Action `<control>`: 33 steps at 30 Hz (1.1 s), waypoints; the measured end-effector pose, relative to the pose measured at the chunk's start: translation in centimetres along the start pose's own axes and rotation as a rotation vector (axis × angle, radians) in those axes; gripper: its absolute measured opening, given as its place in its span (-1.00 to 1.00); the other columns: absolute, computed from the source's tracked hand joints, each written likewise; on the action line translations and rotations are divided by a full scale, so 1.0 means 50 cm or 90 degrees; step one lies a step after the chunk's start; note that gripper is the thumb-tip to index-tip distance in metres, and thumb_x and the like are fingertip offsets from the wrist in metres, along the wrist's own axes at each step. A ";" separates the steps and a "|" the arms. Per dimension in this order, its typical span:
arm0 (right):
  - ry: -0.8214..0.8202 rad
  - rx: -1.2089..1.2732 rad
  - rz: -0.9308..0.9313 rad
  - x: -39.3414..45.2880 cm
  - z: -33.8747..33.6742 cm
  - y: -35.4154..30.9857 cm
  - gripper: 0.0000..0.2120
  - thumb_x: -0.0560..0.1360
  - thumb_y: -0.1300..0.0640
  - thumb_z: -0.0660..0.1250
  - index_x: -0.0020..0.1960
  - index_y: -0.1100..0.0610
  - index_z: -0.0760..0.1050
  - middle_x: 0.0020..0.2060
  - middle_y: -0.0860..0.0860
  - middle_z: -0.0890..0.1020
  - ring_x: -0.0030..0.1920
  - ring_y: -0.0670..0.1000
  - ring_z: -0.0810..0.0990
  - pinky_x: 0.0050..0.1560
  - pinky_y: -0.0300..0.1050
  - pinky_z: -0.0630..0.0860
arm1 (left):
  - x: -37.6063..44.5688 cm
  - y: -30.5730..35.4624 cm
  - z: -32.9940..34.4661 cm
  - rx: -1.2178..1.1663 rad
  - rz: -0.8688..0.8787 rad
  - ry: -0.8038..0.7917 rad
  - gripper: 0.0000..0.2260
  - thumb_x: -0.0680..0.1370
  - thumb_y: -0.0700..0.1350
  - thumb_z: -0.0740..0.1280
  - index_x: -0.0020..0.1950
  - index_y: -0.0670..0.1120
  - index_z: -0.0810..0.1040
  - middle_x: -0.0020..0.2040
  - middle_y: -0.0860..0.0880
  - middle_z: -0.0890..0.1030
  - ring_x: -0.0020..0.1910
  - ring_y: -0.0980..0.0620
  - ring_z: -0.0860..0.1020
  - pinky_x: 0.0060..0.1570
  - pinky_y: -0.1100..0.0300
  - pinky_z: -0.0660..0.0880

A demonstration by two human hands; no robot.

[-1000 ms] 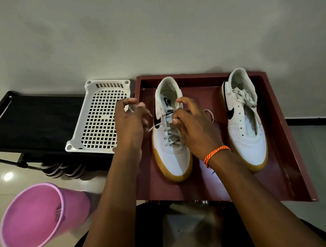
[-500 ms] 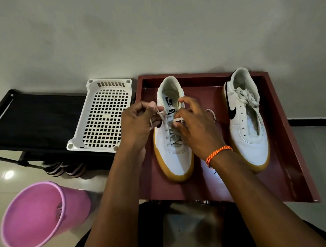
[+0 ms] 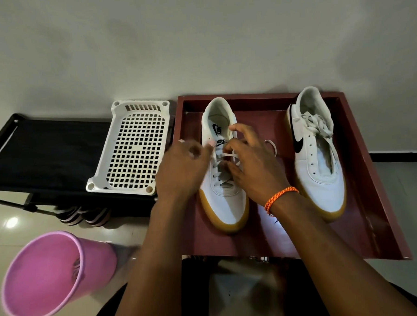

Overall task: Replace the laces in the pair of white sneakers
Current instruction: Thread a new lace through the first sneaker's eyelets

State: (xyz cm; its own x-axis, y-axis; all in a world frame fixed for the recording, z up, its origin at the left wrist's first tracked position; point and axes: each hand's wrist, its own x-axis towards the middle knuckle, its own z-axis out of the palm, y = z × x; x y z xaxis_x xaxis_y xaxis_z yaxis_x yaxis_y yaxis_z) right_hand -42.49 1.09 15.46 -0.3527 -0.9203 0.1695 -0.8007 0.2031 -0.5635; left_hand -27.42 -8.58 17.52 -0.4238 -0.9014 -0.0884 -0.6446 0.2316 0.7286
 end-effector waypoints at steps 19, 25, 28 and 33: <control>0.024 0.010 -0.008 -0.007 -0.004 -0.013 -0.67 0.44 0.19 0.55 0.12 -0.04 0.54 0.47 -0.11 0.33 0.32 0.04 0.47 0.19 -0.02 0.52 | -0.009 0.045 -0.038 -0.595 -0.068 0.033 -0.91 0.69 -0.23 0.36 0.05 -0.24 0.59 -0.04 -0.20 0.68 -0.14 -0.16 0.75 -0.06 -0.01 0.70; 0.068 0.146 0.066 -0.001 -0.008 -0.017 -0.50 0.46 0.26 0.41 0.34 -0.03 0.46 0.27 -0.09 0.47 0.24 -0.01 0.48 0.18 0.00 0.55 | -0.009 0.054 -0.045 -0.590 -0.038 0.043 -0.91 0.69 -0.25 0.34 0.18 -0.21 0.59 -0.14 -0.14 0.64 -0.38 -0.05 0.58 -0.32 0.09 0.60; 0.044 0.131 0.121 0.000 -0.017 0.004 -0.57 0.50 0.23 0.37 0.31 -0.06 0.42 0.17 -0.15 0.55 0.18 0.00 0.46 0.18 0.08 0.53 | -0.003 0.031 -0.025 -0.353 -0.035 0.050 -0.84 0.67 -0.21 0.34 0.17 -0.01 0.66 -0.10 -0.02 0.70 -0.28 -0.04 0.65 -0.20 0.00 0.67; -0.036 0.068 0.159 -0.005 -0.026 0.021 -0.80 0.47 0.02 0.42 0.03 -0.14 0.46 -0.24 -0.18 0.59 -0.04 0.05 0.56 -0.02 0.13 0.59 | -0.004 -0.002 0.012 -0.021 -0.017 0.052 -0.73 0.62 -0.08 0.41 0.30 0.13 0.65 0.10 -0.03 0.62 0.01 -0.01 0.63 0.07 0.04 0.57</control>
State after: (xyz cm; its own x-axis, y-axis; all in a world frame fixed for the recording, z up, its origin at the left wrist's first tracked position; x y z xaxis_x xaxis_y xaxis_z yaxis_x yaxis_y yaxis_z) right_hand -43.88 1.96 15.86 -0.5024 -0.8642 -0.0286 -0.6359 0.3917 -0.6650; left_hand -27.66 -8.20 17.07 -0.3518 -0.9346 -0.0532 -0.6330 0.1957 0.7490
